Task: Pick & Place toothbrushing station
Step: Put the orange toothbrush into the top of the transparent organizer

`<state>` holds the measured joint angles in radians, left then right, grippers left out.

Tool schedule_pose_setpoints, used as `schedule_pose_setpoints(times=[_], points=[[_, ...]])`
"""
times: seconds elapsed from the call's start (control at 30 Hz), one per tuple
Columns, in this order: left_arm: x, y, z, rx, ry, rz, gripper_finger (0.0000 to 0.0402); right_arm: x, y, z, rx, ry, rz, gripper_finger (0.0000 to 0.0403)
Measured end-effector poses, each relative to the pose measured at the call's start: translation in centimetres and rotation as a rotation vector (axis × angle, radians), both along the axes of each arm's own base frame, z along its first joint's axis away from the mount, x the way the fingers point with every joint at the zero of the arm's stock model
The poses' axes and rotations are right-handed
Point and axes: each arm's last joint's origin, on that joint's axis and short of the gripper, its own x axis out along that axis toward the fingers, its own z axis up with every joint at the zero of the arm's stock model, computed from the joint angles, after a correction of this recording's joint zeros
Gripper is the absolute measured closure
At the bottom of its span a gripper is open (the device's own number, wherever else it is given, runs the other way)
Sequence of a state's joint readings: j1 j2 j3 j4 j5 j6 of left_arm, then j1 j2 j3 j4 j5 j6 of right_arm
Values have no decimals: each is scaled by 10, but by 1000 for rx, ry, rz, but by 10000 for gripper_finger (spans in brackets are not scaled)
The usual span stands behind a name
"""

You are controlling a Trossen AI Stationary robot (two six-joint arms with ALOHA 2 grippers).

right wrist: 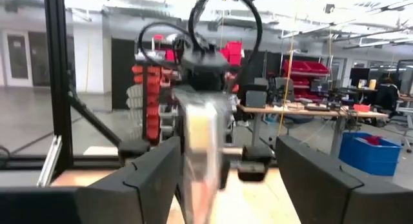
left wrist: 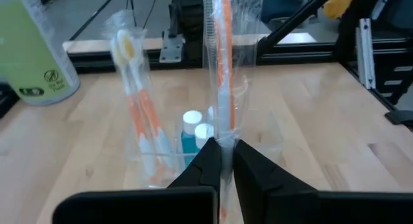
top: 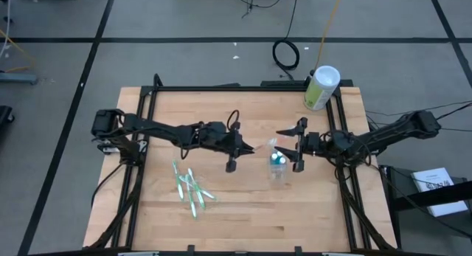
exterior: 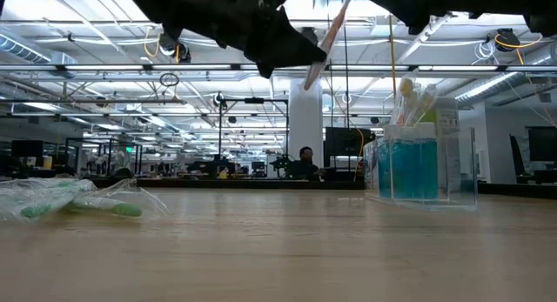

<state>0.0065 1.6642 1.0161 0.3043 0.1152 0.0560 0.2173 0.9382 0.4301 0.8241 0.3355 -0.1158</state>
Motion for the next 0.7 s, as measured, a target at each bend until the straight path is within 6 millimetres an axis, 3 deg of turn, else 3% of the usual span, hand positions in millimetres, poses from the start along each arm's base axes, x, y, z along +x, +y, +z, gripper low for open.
schedule_pose_setpoints(times=[0.17, 0.37, 0.7], points=[[0, -1, -1, -2, 4, -1, 396, 5, 1, -2, 2, -13, 1, 147], [0, 0, -1, -3, 12, 10, 380, 10, 2, -5, 1, -33, 4, 143], [0, 0, -2, -5, 17, 12, 387, 12, 3, -5, 2, -44, 23, 124]])
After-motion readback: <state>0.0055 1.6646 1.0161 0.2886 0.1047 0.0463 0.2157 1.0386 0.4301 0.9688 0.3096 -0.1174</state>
